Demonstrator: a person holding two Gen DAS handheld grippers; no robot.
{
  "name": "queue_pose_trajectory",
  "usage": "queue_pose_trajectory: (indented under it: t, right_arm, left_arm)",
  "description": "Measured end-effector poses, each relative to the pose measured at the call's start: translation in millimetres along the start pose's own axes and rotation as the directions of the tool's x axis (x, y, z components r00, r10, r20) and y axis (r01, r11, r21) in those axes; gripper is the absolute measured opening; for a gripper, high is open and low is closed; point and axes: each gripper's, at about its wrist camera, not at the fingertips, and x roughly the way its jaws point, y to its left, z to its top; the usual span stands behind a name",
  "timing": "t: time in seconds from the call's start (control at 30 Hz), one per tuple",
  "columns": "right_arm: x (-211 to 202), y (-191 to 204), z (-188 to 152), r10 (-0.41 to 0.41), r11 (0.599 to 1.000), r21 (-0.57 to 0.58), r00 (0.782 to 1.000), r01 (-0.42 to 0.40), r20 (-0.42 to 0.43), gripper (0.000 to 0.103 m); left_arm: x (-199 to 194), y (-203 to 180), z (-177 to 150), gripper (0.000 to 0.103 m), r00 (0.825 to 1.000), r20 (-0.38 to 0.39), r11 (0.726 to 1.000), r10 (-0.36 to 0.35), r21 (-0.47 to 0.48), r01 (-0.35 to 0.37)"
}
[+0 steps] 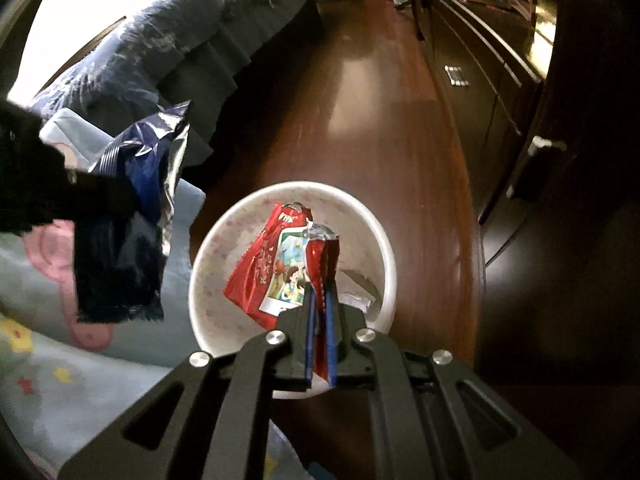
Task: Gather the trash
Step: 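Carry both wrappers over the wastebasket and open both grippers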
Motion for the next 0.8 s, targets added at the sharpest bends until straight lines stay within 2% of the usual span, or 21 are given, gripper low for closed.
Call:
queue_pose_trajectory:
  t: [0.03, 0.13, 0.2, 0.23, 0.27, 0.3, 0.33, 0.4, 0.43, 0.47, 0.5, 0.57, 0.8]
  right_arm:
    - [2.7, -0.7, 0.0, 0.002, 1.000, 0.000, 1.000, -0.002, -0.005, 0.007]
    - [13.4, -0.3, -0.7, 0.010, 1.000, -0.001, 1.000, -0.010, -0.022, 0.011]
    - [17.4, -0.5, -1.3, 0.014, 1.000, -0.003, 1.000, -0.014, -0.023, 0.012]
    - [19.1, -0.4, -1.6, 0.022, 1.000, -0.005, 1.000, -0.022, -0.022, 0.014]
    - [19.6, 0.0, -1.7, 0.028, 1.000, -0.006, 0.999, -0.028, -0.019, 0.021]
    - [20.1, -0.1, -2.4, 0.035, 0.999, -0.007, 0.999, -0.035, -0.014, 0.034]
    - [20.2, 0.2, -3.6, 0.037, 0.999, -0.011, 0.999, -0.038, -0.009, 0.040]
    - [20.3, 2.2, -5.2, 0.044, 0.999, -0.031, 0.999, -0.044, 0.000, 0.058]
    - [19.3, 3.6, -6.1, 0.042, 0.998, -0.041, 0.999, -0.041, 0.013, 0.063]
    - [18.8, 4.8, -6.8, 0.042, 0.998, -0.048, 0.999, -0.041, 0.022, 0.071]
    - [17.5, 6.5, -7.8, 0.051, 0.997, -0.059, 0.998, -0.049, 0.034, 0.084]
    - [15.6, 9.1, -9.5, 0.066, 0.995, -0.078, 0.997, -0.062, 0.045, 0.100]
    - [-3.7, 18.4, -3.9, 0.077, 0.993, -0.093, 0.995, -0.071, 0.058, 0.100]
  left_arm:
    - [2.7, -0.7, 1.4, 0.023, 1.000, -0.001, 1.000, 0.010, 0.000, -0.010]
    - [11.2, 0.7, 5.4, 0.025, 1.000, -0.012, 0.999, 0.029, -0.017, -0.029]
    - [16.3, 0.8, 7.7, 0.031, 0.999, -0.021, 0.999, 0.037, -0.024, -0.038]
    - [17.6, 1.4, 8.7, 0.041, 0.999, -0.022, 0.999, 0.046, -0.028, -0.046]
    - [18.1, 2.1, 8.8, 0.055, 0.998, -0.017, 0.997, 0.067, -0.033, -0.067]
    - [17.3, 3.0, 9.2, 0.065, 0.996, -0.011, 0.996, 0.085, -0.037, -0.085]
    - [16.8, 3.8, 9.6, 0.082, 0.994, -0.003, 0.993, 0.108, -0.043, -0.108]
    - [13.3, 6.5, 9.6, 0.085, 0.988, 0.027, 0.986, 0.155, -0.059, -0.153]
    - [12.6, 7.5, 9.7, 0.085, 0.987, 0.030, 0.986, 0.161, -0.057, -0.159]
    - [12.4, 8.3, 10.3, 0.087, 0.987, 0.029, 0.986, 0.161, -0.054, -0.159]
    - [11.5, 9.3, 10.6, 0.088, 0.987, 0.032, 0.986, 0.157, -0.058, -0.155]
    - [8.2, 12.2, 11.4, 0.092, 0.988, 0.049, 0.987, 0.149, -0.074, -0.145]
    - [-14.6, 17.5, 7.0, 0.092, 0.987, 0.095, 0.989, 0.133, -0.080, -0.126]
